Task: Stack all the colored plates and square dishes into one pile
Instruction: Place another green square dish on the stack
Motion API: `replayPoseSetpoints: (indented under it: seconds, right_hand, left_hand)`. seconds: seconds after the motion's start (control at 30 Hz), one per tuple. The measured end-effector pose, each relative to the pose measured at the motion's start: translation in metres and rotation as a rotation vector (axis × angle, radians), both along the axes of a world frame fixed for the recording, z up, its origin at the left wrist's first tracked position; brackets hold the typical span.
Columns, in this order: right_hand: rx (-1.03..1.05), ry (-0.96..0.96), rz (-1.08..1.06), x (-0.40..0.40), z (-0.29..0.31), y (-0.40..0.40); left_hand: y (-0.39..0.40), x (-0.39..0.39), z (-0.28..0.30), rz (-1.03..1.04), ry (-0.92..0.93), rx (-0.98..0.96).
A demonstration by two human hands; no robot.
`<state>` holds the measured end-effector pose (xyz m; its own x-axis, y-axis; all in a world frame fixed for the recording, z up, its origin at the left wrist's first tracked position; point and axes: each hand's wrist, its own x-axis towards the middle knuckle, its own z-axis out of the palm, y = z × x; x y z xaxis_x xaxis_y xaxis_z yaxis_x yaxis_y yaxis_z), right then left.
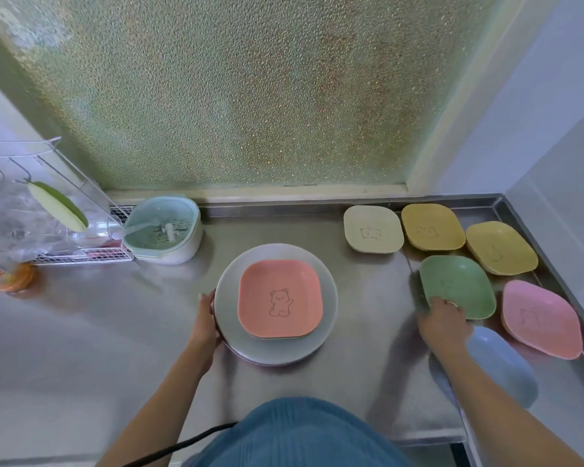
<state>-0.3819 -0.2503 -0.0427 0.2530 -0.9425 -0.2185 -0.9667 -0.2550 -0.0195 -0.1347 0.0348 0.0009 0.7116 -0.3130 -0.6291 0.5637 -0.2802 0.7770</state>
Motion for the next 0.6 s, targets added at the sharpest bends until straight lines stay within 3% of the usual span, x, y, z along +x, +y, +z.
replayPoseSetpoints:
  seconds: [0.2, 0.4, 0.6]
  right_hand:
    - [-0.050, -0.082, 0.102, -0.005, -0.008, 0.000]
    - [-0.246, -0.406, 0.085, -0.010, 0.008, 0.010]
    - [-0.301, -0.895, 0.374, -0.003, 0.031, 0.025]
  left_hand:
    - [-0.011, -0.004, -0.001, 0.054, 0.002, 0.020]
    - [-0.030, -0.022, -0.002, 0.053, -0.006, -0.002]
    - [-0.060, -0.045, 0.000, 0.018, -0.024, -0.024]
